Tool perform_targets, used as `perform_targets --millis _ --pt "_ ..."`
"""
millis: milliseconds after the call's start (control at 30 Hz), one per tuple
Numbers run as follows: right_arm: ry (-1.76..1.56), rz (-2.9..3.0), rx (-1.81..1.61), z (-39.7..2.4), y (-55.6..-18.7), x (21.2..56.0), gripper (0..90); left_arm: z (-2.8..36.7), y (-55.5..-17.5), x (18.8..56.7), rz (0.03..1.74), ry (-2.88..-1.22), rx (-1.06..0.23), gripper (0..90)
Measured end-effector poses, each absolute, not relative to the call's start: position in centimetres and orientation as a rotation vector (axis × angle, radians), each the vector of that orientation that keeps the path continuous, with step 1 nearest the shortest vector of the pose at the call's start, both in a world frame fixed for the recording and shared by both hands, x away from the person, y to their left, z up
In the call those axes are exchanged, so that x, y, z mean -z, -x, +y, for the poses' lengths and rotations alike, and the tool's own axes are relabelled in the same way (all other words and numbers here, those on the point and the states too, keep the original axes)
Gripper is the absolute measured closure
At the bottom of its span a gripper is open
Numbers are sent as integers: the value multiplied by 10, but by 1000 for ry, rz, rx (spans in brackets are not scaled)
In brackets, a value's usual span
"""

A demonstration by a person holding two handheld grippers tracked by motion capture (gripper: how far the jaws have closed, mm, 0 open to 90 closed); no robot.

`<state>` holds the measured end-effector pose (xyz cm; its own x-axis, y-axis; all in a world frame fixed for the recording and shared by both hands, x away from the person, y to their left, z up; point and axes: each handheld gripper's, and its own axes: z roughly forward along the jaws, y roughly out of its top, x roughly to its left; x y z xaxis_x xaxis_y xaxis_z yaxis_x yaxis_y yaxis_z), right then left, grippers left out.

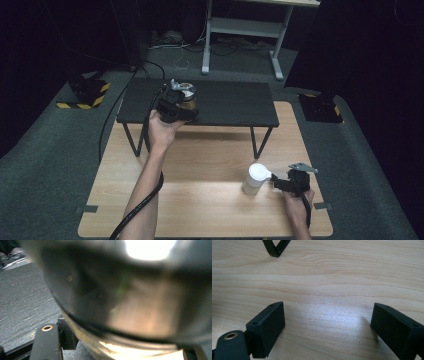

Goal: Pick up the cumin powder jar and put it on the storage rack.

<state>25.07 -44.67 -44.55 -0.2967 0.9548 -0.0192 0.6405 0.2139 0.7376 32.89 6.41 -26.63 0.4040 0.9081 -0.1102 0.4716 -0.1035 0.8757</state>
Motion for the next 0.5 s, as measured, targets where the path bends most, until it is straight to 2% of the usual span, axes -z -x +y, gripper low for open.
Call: perform_targets --millis 500 --pt "-1470 2019 -873 -447 -251 446 119 66 -330 263 1201 -1764 -592 314"
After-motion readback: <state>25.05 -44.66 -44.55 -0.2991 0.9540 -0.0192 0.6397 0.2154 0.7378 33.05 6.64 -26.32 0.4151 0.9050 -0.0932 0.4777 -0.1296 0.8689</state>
